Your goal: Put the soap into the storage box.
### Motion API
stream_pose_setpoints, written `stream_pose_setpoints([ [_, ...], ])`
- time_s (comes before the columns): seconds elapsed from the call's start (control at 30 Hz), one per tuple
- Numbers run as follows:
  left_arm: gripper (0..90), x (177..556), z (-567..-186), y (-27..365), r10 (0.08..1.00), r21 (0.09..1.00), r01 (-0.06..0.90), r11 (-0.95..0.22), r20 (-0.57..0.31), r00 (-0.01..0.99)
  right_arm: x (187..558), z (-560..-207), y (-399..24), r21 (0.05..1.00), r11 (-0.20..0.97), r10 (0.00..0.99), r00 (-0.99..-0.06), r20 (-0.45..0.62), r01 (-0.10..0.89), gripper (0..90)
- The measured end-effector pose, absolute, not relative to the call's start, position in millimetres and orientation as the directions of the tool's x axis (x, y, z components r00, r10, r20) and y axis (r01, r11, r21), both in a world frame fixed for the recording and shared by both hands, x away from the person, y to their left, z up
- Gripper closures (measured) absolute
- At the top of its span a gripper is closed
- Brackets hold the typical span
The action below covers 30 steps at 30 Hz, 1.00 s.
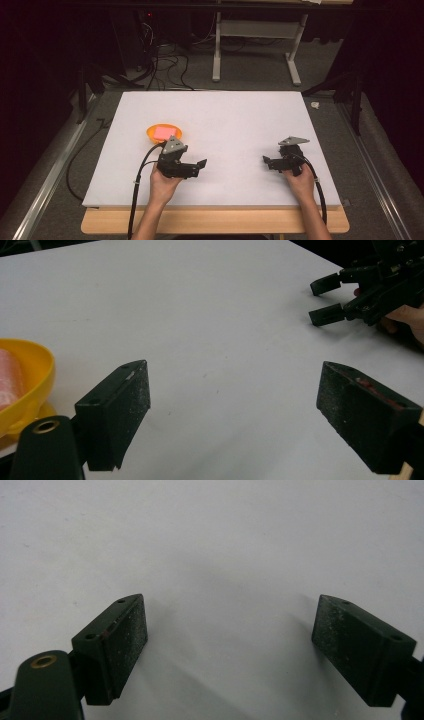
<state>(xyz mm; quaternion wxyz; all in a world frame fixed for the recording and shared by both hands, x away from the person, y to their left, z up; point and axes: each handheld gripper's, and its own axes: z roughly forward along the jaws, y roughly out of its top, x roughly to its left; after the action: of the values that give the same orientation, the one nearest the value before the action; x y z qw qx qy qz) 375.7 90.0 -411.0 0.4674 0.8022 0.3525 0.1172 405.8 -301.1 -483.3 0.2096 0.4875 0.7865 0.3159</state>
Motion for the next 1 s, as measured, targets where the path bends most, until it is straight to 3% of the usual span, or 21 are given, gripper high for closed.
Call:
stream_pose_setpoints([
  [1.0,15.3,384,-438,65,0.654,0.796,0.483,-0.365,-0.15,0.742,406,-483,-301,0.701,0.323,0.9,-0.436,-0.02,0.636,15.2],
])
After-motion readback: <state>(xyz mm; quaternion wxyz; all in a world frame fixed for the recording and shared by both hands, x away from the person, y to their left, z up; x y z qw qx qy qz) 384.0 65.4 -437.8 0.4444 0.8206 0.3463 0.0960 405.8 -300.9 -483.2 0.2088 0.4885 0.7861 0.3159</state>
